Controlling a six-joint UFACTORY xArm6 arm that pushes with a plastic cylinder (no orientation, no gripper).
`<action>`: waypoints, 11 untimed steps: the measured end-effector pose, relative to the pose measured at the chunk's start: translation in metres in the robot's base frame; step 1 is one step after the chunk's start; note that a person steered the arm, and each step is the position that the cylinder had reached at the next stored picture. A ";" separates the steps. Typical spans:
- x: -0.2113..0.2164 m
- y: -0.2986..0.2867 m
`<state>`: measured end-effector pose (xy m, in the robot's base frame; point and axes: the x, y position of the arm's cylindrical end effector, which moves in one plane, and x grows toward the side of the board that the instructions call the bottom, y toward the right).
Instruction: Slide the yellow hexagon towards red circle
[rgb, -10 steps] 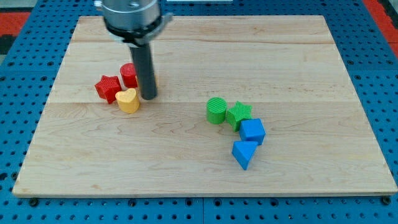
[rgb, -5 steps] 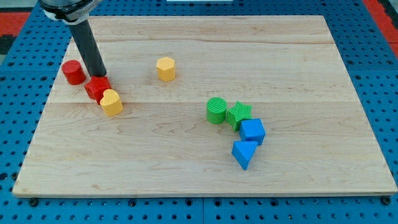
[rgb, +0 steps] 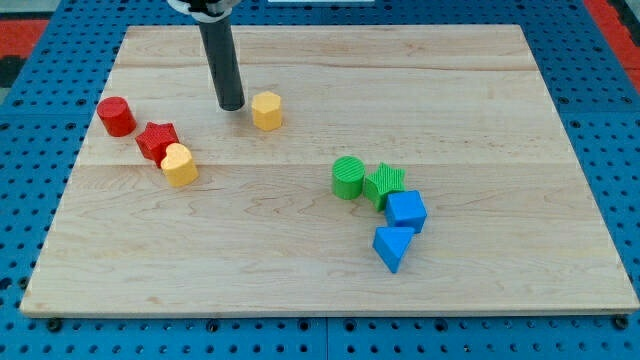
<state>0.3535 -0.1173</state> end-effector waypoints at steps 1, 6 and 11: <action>-0.005 -0.006; 0.008 0.029; 0.057 0.006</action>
